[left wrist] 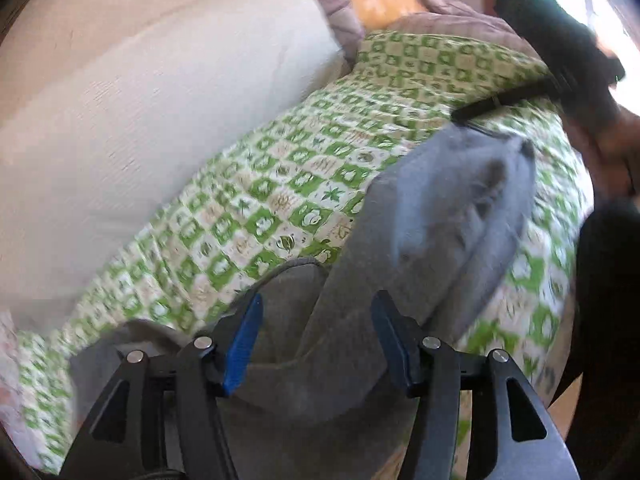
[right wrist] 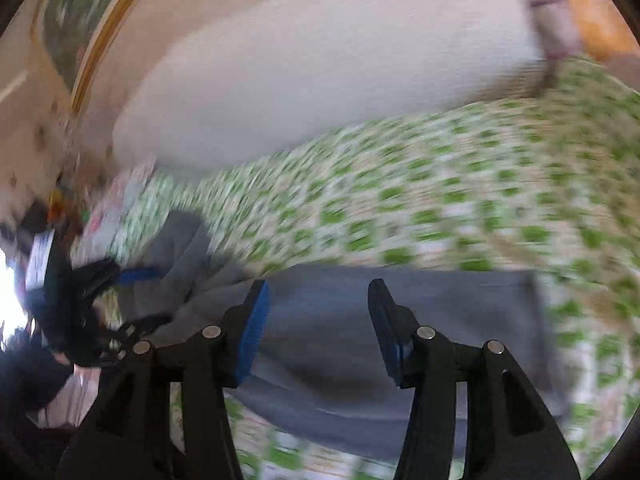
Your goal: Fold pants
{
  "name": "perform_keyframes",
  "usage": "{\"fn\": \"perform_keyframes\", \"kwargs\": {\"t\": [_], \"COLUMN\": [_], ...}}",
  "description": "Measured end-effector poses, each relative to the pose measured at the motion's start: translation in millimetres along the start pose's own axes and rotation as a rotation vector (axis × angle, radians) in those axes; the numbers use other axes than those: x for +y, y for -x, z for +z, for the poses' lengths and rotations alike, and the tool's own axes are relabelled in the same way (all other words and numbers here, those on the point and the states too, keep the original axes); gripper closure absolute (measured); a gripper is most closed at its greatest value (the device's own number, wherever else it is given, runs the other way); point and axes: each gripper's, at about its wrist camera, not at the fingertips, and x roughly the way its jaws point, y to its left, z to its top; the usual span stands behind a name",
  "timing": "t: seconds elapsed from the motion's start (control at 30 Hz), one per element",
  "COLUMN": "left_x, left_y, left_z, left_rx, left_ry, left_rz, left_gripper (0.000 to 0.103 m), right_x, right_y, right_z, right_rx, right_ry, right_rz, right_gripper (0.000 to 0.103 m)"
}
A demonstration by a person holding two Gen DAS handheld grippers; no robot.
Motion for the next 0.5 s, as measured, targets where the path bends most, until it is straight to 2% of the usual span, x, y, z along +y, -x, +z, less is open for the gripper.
{"fn": "perform_keyframes", "kwargs": {"t": [0.17,0.27,0.33,0.5], "left_x": [10.7,16.6,27.3,74.8], "left_y": [-17.2,-12.3,-3.6,20.6], "left_z": [-17.7,-36.1,-45.1,-62.4], "left_rx": [0.087,0.105,0.098,0.069], "left_ry": [0.069,0.086,0.112,0.202], "left_rz": [-0.101,-0.102,-0.088,-0.019], "left_gripper": [0.046,0.046,0.046,0.046], "right_x": [48.5,59.2,63.2,86.0], "right_y": [-62.7,-77.9,-78.4,-78.9], "right_z": [-12.5,-27.6,-28.4,-9.1], "right_rx": [0.211,0.299,0.291,0.235], "right_ry": [0.141,0.174,0.185,0.174], "right_rz": [-0.014,-0.005,-0.008,0.056], "right_gripper": [0.051,0.051,0.051,0.051]}}
